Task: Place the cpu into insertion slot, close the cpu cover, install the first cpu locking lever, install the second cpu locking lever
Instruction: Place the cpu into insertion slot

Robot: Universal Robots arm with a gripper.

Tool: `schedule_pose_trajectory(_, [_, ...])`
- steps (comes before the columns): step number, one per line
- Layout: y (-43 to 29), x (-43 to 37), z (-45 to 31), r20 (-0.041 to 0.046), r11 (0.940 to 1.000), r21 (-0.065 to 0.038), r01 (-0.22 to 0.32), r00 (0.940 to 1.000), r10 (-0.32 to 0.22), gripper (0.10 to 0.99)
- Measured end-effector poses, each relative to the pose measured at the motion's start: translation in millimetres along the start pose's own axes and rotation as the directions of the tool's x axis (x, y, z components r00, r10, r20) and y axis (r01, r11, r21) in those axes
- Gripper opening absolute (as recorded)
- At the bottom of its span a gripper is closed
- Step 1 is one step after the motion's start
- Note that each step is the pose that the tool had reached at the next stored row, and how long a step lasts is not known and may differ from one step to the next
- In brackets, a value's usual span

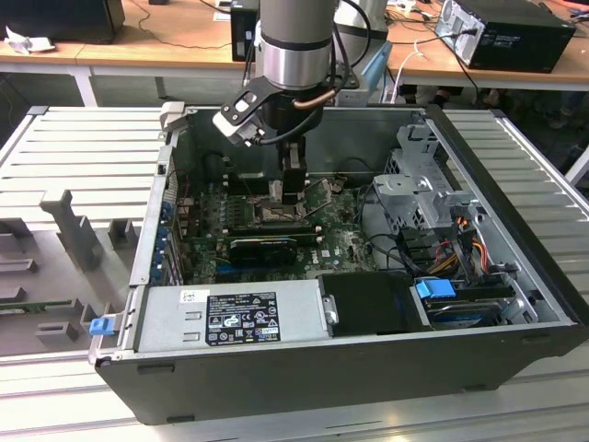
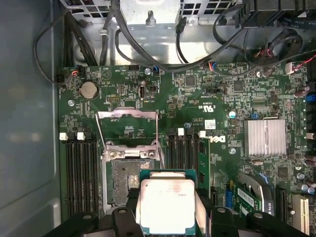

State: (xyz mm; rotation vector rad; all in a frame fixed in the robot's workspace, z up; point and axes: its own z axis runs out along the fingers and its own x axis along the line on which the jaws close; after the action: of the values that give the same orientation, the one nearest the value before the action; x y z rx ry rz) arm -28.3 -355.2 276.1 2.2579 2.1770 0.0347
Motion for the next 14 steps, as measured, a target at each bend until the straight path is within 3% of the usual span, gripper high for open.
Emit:
schedule_pose_trajectory(4, [-0.2,0.1,5.8,0.0083,0.9998,0.018,0.000,1.0000,0.000,0.525])
schedule_pose_trajectory(6, [-0.2,1.3,12.0,0.0082,0.9998,0.018,0.004,1.0000,-0.004,0.525])
schedule_pose_trajectory(11, [1.4,9.0,16.0,0.0081,0.9998,0.018,0.006,0.9999,-0.006,0.525])
schedule_pose_trajectory(12, [1.3,9.0,18.1,0.0083,0.9998,0.018,0.007,0.9999,-0.007,0.525])
schedule_pose_trajectory(14, [0.4,9.0,20.8,0.0077,1.0000,-0.004,0.007,0.9999,-0.007,0.525])
